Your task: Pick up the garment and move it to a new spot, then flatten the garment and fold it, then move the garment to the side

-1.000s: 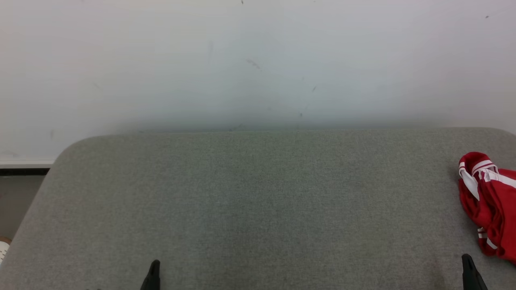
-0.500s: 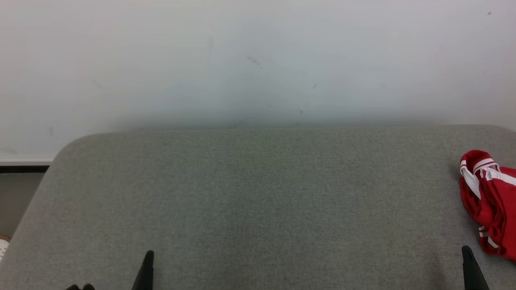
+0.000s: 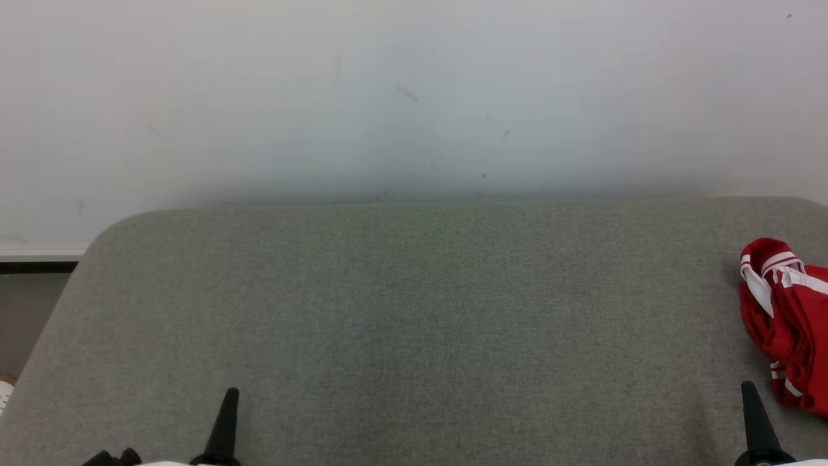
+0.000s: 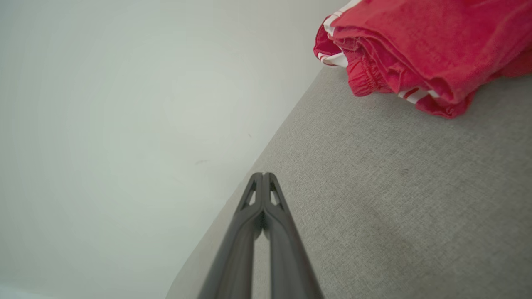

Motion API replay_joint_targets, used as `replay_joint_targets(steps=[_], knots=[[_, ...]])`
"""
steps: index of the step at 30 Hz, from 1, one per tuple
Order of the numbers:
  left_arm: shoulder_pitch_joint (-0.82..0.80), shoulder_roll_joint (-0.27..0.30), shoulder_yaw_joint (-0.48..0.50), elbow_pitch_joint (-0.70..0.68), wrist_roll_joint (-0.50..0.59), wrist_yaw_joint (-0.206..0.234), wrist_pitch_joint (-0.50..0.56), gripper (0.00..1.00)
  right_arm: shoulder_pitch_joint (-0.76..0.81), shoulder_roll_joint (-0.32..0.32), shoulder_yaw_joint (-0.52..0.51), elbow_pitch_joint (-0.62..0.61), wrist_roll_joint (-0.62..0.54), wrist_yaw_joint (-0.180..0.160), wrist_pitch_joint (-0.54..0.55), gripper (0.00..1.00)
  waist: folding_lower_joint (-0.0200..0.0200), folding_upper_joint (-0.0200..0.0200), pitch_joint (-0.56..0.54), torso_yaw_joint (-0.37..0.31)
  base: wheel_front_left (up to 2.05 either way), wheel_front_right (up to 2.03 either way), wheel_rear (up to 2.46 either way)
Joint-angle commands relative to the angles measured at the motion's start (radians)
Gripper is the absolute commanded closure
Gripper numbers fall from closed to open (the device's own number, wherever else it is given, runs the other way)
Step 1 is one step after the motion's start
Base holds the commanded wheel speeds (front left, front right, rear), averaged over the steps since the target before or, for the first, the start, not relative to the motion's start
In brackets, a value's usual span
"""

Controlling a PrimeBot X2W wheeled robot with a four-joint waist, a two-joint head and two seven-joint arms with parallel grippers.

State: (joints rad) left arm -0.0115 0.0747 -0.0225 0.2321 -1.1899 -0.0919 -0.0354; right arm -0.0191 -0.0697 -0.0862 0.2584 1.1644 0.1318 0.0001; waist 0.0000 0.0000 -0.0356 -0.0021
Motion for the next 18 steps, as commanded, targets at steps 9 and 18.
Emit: replay_joint_targets(steps=[9, 18], knots=[[-0.035, 0.007, 0.025, -0.002, -0.1, -0.014, 0.026, 1.0, -0.033, 0.0, -0.01, -0.013, 0.099, -0.001, 0.025, 1.0, 0.0, 0.0, 0.006, 0.0, 0.0, 0.0, 0.0], [-0.05, 0.007, 0.042, 0.001, -0.183, -0.02, 0.047, 1.0, -0.048, 0.005, -0.014, -0.014, 0.179, -0.001, 0.045, 1.0, 0.0, 0.0, 0.012, 0.001, 0.0, 0.0, 0.0]])
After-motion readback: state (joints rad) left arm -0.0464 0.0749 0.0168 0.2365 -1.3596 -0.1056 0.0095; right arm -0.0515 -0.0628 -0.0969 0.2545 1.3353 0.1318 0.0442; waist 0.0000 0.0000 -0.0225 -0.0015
